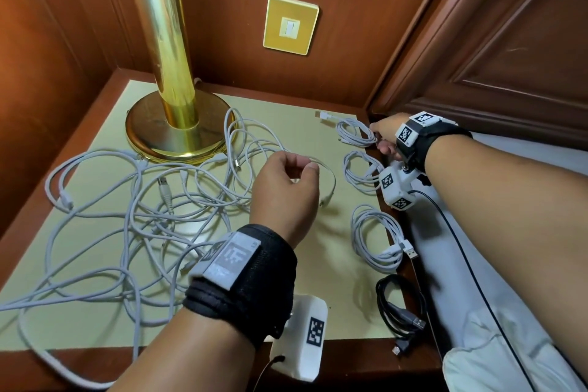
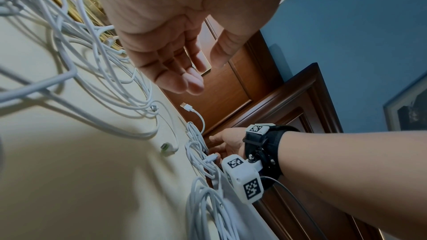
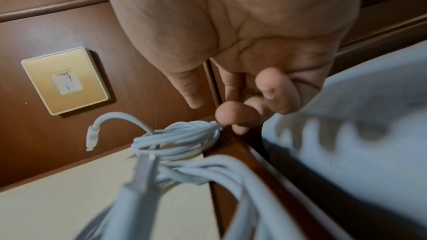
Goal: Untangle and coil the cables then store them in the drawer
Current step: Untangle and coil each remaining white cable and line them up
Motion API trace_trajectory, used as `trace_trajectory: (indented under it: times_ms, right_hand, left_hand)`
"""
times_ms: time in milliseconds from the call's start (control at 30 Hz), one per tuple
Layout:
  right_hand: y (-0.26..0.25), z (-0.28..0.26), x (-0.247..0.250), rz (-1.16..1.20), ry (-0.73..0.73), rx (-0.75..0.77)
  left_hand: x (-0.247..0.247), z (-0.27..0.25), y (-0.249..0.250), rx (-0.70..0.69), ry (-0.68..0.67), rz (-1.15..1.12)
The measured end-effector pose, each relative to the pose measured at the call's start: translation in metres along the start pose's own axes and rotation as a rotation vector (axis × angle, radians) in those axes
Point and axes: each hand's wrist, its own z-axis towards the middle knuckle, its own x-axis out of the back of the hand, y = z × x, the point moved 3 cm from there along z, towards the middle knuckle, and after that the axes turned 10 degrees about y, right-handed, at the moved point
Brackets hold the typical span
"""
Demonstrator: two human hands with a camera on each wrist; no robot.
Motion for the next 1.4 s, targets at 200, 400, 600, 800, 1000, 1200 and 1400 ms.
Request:
trace_trajectory:
  times_ms: [200,400,600,800,1000,1200,1400]
  right_hand:
    - [0.001,-0.017,0.025,-0.021,0.089,0.154]
    - [0.002,-0.114,0.06,0.041,0.096,0.3]
    - [0.057,-0.223,0.061,0.257,-0.032,0.392]
    - [0.106,-0.305,0.017,0.3,-0.168,0.351]
    - [0.134,-0.375,-0.035,0.147,-0.266,0.415]
    - [0.125,-0.442,-0.028,0.068,-0.372,0.569]
    - [0.119,-0.449,-0.019,0.026,-0.33,0.636]
  left_hand:
    - [0.01,0.006,0.008,-0.011,0.03,0.006]
    - [0.034,0.009,0.02,0.006,0.089,-0.031]
    - [0.052,-0.016,0.03,-0.049,0.064,-0.068]
    - [0.091,-0.062,0.028,-0.169,0.052,-0.083]
    - [0.17,-0.123,0.006,-0.231,0.131,-0.084]
    - [0.257,-0.161,-0.011,-0.277,0.287,0.051]
    - [0.293,-0.156,-0.033,-0.267,0.231,0.387]
